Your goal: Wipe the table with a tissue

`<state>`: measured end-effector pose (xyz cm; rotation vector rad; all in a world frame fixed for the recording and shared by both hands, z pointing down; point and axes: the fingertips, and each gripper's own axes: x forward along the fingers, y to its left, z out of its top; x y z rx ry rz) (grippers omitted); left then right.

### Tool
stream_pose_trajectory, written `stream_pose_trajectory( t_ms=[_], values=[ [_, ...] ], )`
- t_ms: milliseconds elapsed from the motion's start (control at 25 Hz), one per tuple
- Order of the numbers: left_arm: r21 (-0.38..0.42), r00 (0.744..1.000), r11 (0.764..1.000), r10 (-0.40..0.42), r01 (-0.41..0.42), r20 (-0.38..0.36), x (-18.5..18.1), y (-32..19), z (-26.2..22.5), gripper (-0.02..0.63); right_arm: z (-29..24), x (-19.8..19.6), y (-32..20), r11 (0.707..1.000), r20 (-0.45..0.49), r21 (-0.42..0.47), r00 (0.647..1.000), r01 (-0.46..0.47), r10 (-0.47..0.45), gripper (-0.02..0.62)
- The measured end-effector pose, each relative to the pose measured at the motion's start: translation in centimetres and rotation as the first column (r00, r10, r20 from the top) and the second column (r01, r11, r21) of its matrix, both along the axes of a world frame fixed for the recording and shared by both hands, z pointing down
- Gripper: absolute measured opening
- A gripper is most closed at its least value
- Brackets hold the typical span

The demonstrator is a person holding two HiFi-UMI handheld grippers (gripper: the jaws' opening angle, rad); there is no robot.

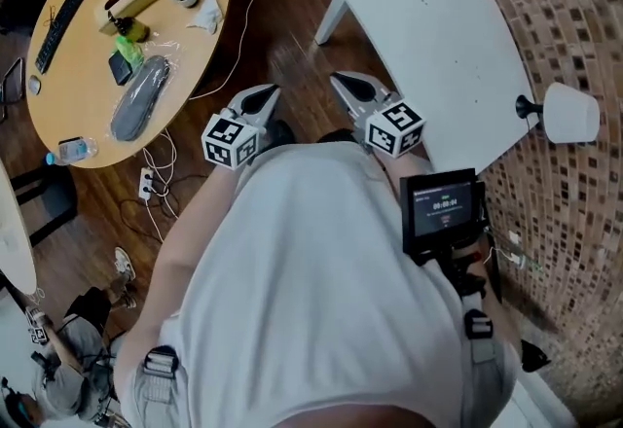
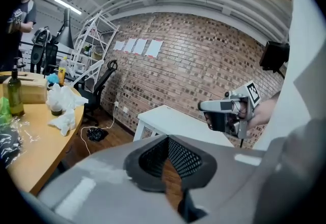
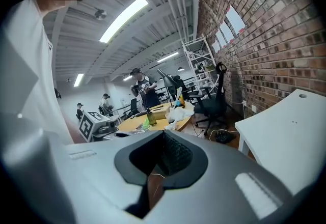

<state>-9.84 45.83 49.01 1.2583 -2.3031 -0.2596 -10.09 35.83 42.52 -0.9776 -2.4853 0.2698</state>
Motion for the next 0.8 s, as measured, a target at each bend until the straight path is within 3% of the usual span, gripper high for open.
stream_pose_trajectory(
  t_ms=[200, 560, 800],
  values=[
    [0.004, 1.0, 1.0, -0.023, 0.023, 0.007, -2.6, 1.4, -0.3, 0.004, -0.5, -2.9, 1.4, 1.0, 0.005, 0.013, 1.0, 0.019, -0.019, 0.008],
    [-0.043, 0.996, 0.997, -0.074, 0.072, -0.051, -5.5, 2.2, 1.2, 0.003, -0.1, -7.2, 1.7, 0.999, -0.011, -0.026, 0.999, 0.047, -0.048, 0.008],
    [-0.073, 0.997, 0.996, -0.057, 0.054, -0.047, -10.7, -0.2, 0.3, 0.003, 0.2, -12.1, 0.4, 0.996, -0.033, -0.055, 0.997, 0.072, -0.074, 0.008]
  ],
)
